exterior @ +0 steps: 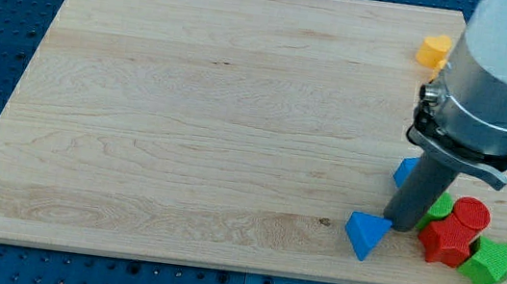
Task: Move the blue cube towards the center right
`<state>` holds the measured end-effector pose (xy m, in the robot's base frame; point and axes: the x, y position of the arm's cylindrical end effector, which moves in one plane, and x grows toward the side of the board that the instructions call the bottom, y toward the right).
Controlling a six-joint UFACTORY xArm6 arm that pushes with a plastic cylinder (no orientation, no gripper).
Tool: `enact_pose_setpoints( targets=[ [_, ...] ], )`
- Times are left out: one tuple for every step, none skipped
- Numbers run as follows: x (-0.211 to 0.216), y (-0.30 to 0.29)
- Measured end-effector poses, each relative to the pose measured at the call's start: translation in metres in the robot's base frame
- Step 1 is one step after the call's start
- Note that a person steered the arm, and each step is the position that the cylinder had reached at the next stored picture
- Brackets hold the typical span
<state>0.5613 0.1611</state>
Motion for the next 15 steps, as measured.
enact_pose_setpoints(
  targets=[
    [0.0,0.017],
    [0.0,0.016],
    [-0.002,-0.004],
    [-0.012,-0.006],
    [-0.018,-0.004],
    [-0.032,-0.004],
    [-0.044,-0.004],
    [-0.048,0.001],
    [-0.036,0.018],
    [-0.03,0.027],
    [-0.033,0.028],
    [-0.041,0.028],
    [-0.049,0.028],
    [-0.058,0.028],
    [-0.069,0.029]
  ],
)
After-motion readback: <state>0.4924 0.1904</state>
